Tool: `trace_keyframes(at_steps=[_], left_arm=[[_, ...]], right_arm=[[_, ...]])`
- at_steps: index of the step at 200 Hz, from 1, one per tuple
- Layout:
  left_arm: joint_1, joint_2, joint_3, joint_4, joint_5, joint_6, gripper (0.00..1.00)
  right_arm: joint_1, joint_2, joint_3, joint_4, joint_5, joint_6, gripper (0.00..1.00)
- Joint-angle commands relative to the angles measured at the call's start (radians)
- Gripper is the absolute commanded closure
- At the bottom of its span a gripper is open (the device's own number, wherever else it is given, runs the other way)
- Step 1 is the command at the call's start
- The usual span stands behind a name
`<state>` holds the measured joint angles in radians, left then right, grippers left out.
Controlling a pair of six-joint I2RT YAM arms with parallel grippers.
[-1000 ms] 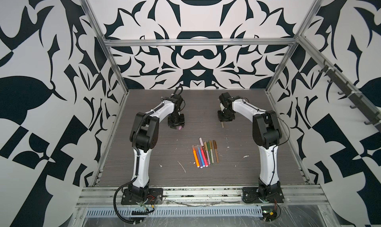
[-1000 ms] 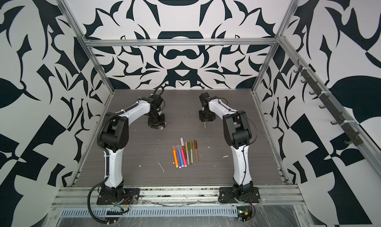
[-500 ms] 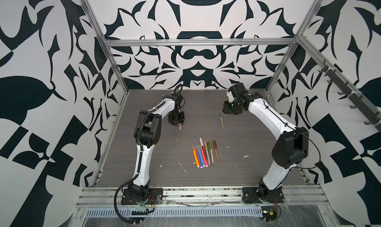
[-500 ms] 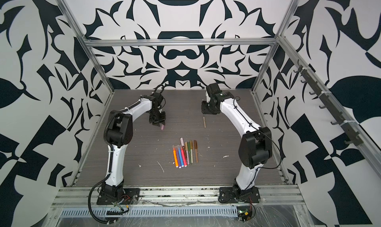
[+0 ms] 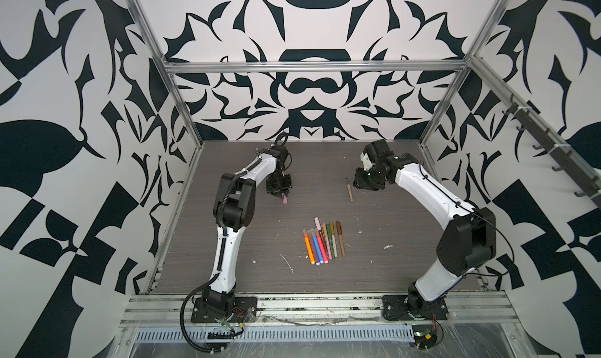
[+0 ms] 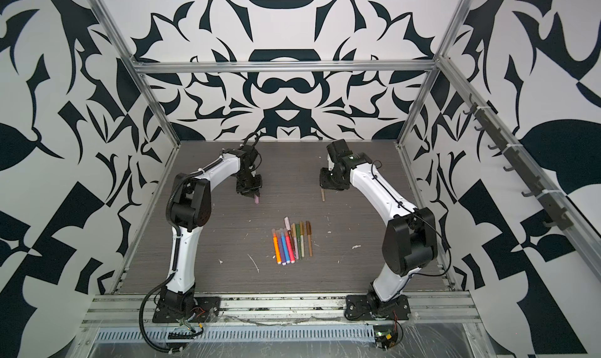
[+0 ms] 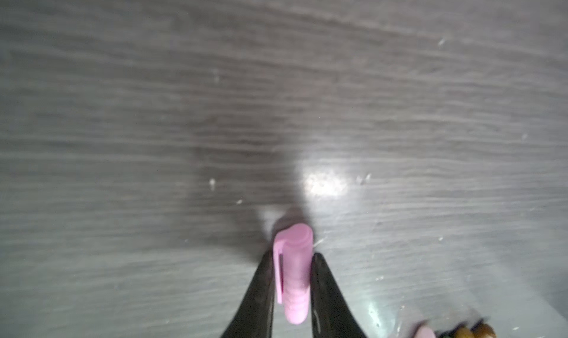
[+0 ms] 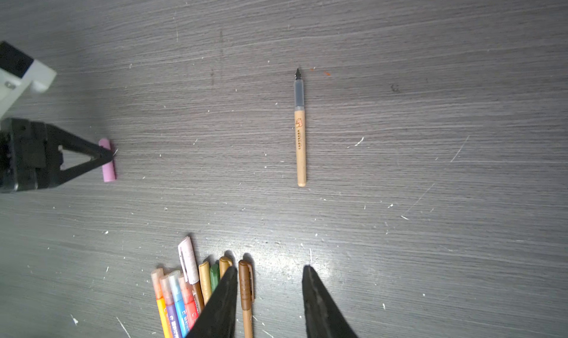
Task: Open the pen caps
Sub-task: 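Move the right gripper to the brown-capped pen and grasp its barrel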
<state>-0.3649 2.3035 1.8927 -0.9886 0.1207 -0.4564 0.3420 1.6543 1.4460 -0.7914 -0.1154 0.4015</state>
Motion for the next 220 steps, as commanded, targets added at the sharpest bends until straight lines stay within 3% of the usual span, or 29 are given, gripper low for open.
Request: trace_keyframes(at_steps=[1, 74, 126, 152, 184, 220], left_arm=[[0.0, 0.056, 0.067, -0.034, 0.021, -0.021, 0.77], [0.0, 0.123, 0.182, -0.072, 0.037, -0.025, 0.75], [0.0, 0.109, 0.184, -0.072, 0.05, -0.024, 0.56], [0.001, 0.092, 0.183, -0.079, 0.051, -0.02, 0.54], [0.002, -0.01, 0.134, -0.049, 0.078, -0.028, 0.54], [0.002, -0.204, -0.078, 0.109, 0.152, -0.074, 0.52]], right_arm=[[0.018, -0.047, -0.034, 0.011, 0.0, 0.021, 0.62], [0.07, -0.104, -0.139, 0.02, 0.009, 0.036, 0.62], [0.147, -0.119, -0.202, 0.02, 0.033, 0.053, 0.62], [0.199, -0.132, -0.249, 0.023, 0.046, 0.07, 0.62], [0.277, -0.164, -0.342, 0.034, 0.071, 0.112, 0.63], [0.344, -0.205, -0.472, 0.073, 0.074, 0.19, 0.64]])
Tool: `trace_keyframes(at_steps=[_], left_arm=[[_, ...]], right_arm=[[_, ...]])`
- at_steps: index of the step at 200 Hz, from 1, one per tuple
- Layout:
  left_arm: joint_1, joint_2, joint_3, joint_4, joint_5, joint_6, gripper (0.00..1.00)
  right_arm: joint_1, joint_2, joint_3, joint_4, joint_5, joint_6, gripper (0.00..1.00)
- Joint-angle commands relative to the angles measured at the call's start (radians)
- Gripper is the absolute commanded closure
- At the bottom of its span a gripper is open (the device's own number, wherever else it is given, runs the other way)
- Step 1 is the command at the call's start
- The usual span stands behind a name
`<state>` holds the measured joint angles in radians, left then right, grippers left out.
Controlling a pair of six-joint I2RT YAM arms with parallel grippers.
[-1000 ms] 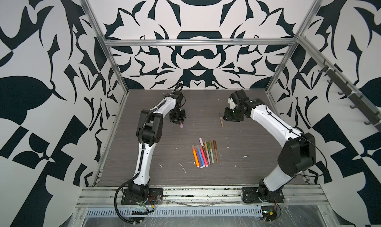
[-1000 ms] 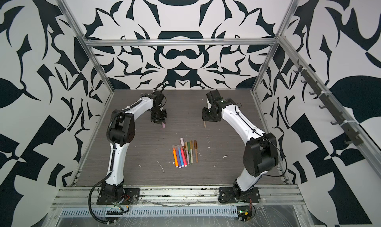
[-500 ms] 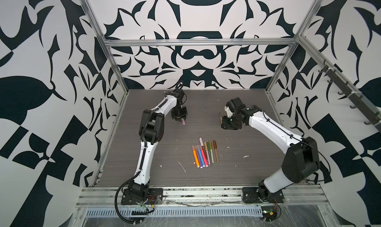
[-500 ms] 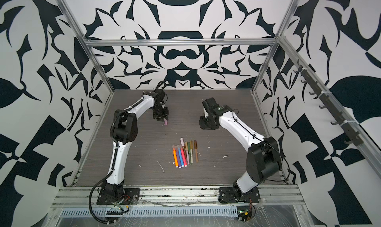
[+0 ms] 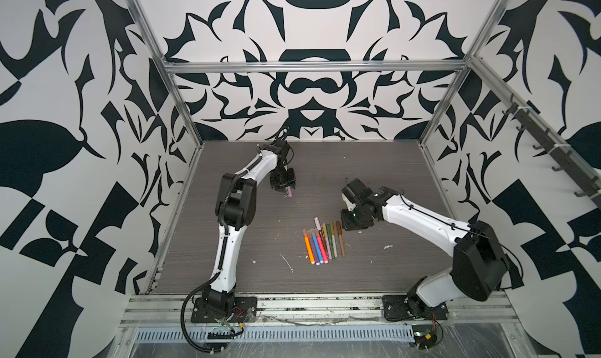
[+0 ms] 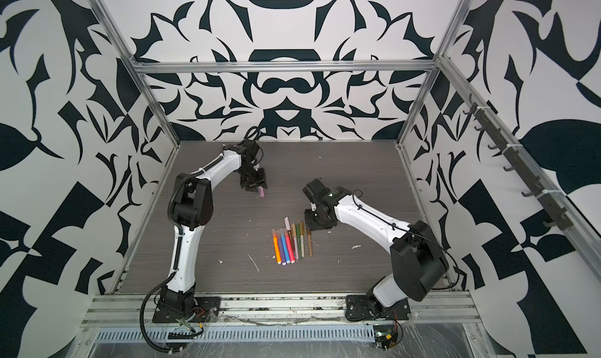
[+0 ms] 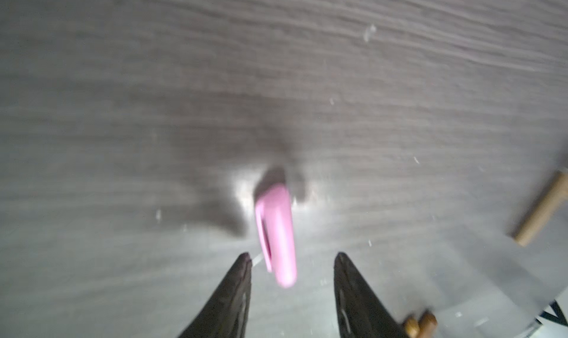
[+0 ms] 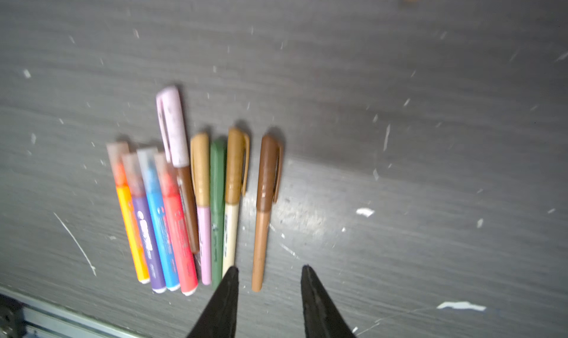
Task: Open the pen caps
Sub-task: 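Move the right gripper to the brown-capped pen and grasp its barrel, then lift the brown-capped pen toward the left gripper with the right gripper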
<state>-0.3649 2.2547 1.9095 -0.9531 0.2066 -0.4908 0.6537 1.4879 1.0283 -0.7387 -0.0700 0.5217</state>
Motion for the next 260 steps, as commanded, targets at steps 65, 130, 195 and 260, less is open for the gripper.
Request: trace_keyframes(at_steps=[65, 130, 195, 260], left_arm=[[0.002, -0.374, -0.363, 0.25, 0.116, -0.151, 0.51], [0.002, -0.384, -0.379, 0.241, 0.126, -0.155, 0.51], [0.002, -0.394, -0.381, 0.223, 0.126, -0.147, 0.51], [-0.024, -0.418, -0.445, 0.312, 0.231, -0.242, 0.51]], right_arm=[[0.16, -0.029, -0.174, 0.082, 0.046, 0.152, 0.65], [0.17, 0.039, -0.175, 0.117, 0.074, 0.167, 0.74], [0.172, 0.1, -0.192, 0.143, 0.088, 0.173, 0.75], [0.154, 0.065, -0.091, 0.054, 0.11, 0.104, 0.91]])
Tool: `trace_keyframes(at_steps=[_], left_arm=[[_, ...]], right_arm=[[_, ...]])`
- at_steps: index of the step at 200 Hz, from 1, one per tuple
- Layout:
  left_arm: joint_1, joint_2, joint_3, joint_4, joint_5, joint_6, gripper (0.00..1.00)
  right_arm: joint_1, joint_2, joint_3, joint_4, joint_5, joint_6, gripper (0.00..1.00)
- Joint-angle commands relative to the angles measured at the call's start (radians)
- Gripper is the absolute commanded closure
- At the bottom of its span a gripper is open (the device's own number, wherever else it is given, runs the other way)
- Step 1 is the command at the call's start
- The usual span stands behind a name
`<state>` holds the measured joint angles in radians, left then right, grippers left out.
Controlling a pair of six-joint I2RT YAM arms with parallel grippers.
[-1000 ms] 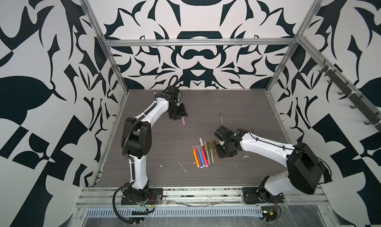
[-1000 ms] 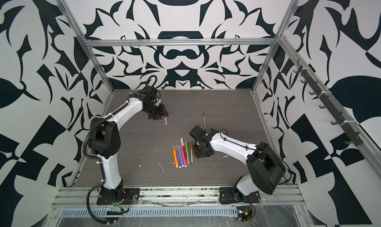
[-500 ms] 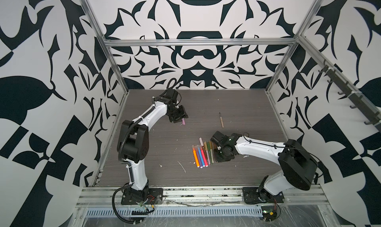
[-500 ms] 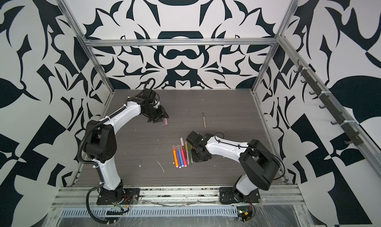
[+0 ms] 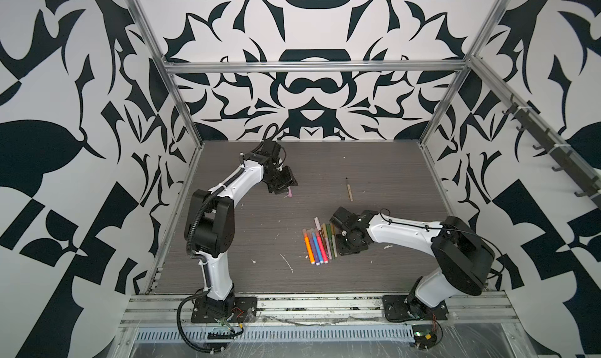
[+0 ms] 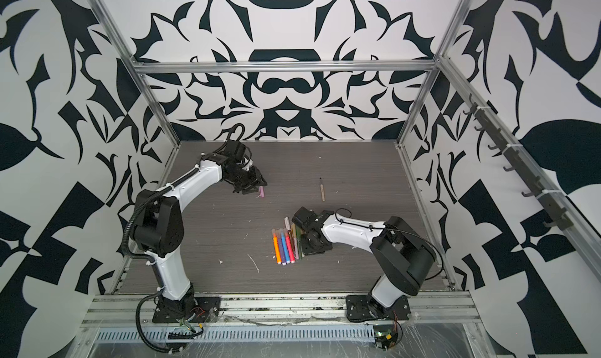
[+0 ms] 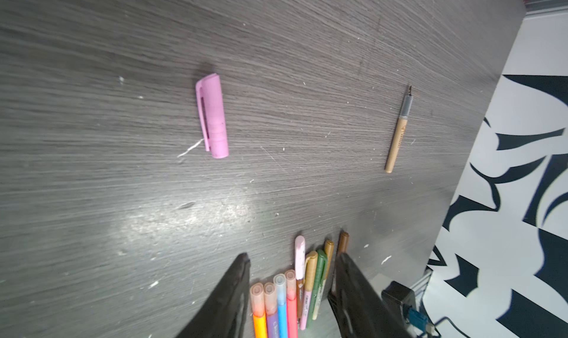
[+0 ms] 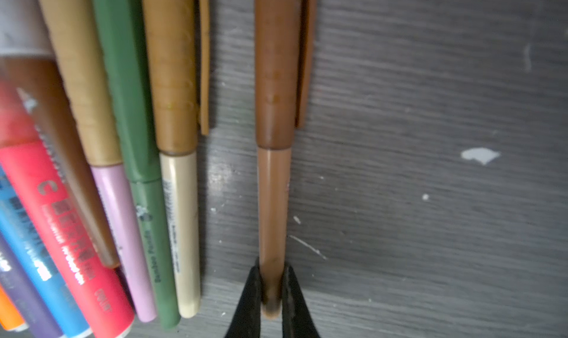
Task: Open the pen caps
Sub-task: 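Lift the brown-capped pen toward the left gripper with the right gripper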
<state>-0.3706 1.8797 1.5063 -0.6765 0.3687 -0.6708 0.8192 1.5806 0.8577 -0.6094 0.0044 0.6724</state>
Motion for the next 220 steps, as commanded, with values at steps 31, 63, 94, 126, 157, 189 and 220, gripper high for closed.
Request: trace_keyframes(at_steps=[31, 63, 94, 126, 157, 189, 220], left_arm=[[-0.077, -0.053, -0.073, 0.087, 0.132, -0.121, 0.5], [-0.135, -0.04, -0.08, 0.154, 0.189, -0.189, 0.49], [-0.17, -0.015, -0.04, 0.155, 0.188, -0.203, 0.49], [-0.176, 0.001, -0.019, 0.159, 0.19, -0.216, 0.48], [-0.176, 0.004, -0.001, 0.159, 0.189, -0.217, 0.48], [-0.176, 0.012, 0.01, 0.161, 0.195, -0.219, 0.48], [-0.176, 0.028, 0.034, 0.161, 0.206, -0.219, 0.48]], right_arm=[[-0.051, -0.048, 0.22, -0.126, 0.009, -0.121, 0.98], [-0.071, -0.023, 0.377, -0.139, -0.06, -0.191, 1.0], [-0.077, 0.012, 0.477, -0.154, -0.101, -0.197, 1.0], [-0.104, 0.015, 0.487, -0.139, -0.147, -0.16, 1.0], [-0.134, 0.0, 0.451, -0.135, -0.166, -0.122, 1.0], [-0.159, -0.024, 0.399, -0.104, -0.194, -0.093, 1.0], [-0.159, -0.018, 0.388, -0.087, -0.245, -0.092, 1.0]])
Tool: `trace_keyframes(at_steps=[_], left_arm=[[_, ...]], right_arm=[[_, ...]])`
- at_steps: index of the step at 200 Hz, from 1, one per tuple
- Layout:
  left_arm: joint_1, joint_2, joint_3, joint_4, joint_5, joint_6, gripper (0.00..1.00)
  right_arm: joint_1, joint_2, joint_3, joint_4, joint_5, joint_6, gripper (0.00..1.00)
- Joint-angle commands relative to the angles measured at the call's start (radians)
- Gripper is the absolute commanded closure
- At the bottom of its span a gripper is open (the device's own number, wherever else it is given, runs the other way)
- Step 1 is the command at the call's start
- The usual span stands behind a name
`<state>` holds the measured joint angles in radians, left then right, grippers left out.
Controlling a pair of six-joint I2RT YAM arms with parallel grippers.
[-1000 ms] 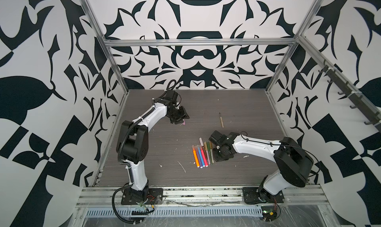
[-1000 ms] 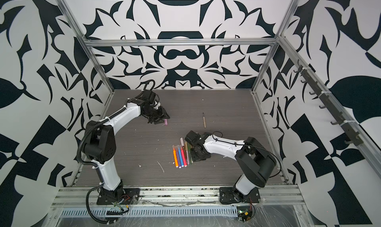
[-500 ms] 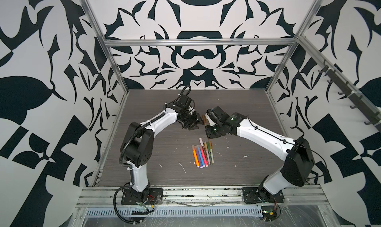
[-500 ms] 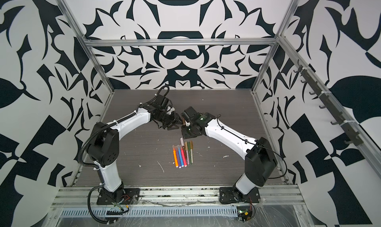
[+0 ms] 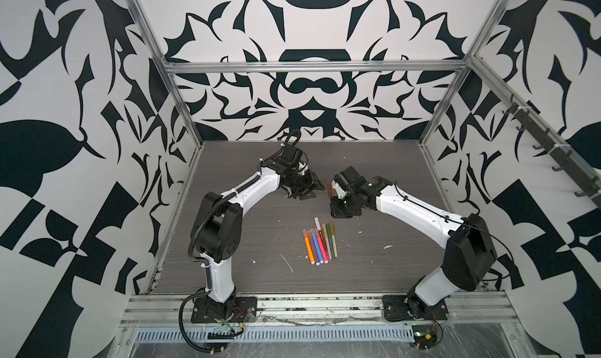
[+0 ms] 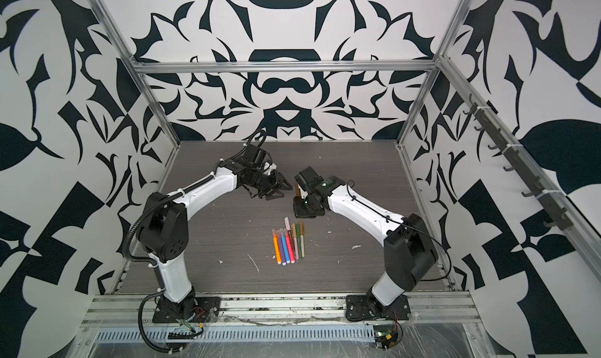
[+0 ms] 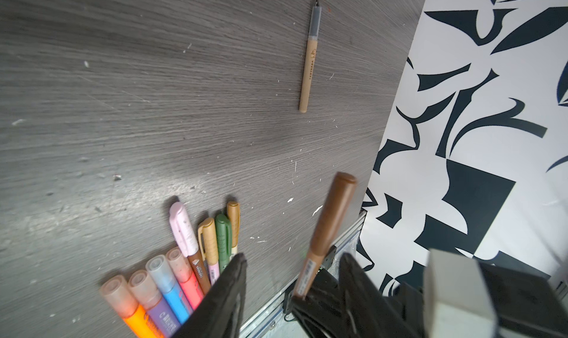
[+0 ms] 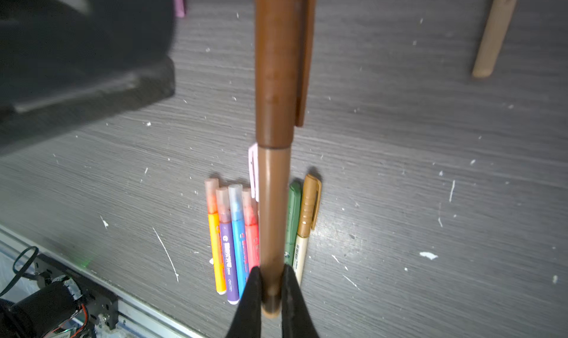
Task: Open the pen caps
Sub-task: 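Lift the brown-capped pen toward the left gripper with the right gripper, then close the left gripper on the brown cap held out by the right gripper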
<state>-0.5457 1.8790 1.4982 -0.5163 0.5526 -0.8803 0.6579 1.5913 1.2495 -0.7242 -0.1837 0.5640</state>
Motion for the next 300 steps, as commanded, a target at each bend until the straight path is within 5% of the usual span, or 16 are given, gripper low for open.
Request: trace_keyframes(at_steps=[1, 104, 129, 162, 190, 203, 300], left_arm=[[-0.001, 0.03, 0.043, 0.001, 0.023, -0.009, 0.48], [-0.002, 0.069, 0.051, -0.003, 0.026, 0.0, 0.51], [-0.001, 0.077, 0.066, -0.012, 0.029, 0.007, 0.62], [-0.001, 0.088, 0.088, -0.027, 0.038, 0.024, 1.0], [-0.001, 0.089, 0.104, -0.033, 0.046, 0.027, 1.0], [0.0, 0.089, 0.107, -0.032, 0.053, 0.027, 1.0], [0.0, 0.088, 0.117, -0.027, 0.082, 0.006, 1.0]], right_arm=[[0.002, -0.029, -0.006, 0.029, -0.059, 0.016, 1.0], [0.004, -0.062, -0.027, 0.127, -0.167, 0.028, 1.0], [0.003, -0.058, -0.021, 0.128, -0.166, 0.03, 1.0], [0.005, -0.049, -0.003, 0.129, -0.166, 0.029, 1.0], [0.002, -0.069, 0.01, 0.154, -0.162, 0.014, 0.65], [-0.009, -0.091, -0.012, 0.202, -0.173, 0.021, 0.58], [-0.082, -0.047, -0.025, 0.254, -0.249, 0.057, 0.73]])
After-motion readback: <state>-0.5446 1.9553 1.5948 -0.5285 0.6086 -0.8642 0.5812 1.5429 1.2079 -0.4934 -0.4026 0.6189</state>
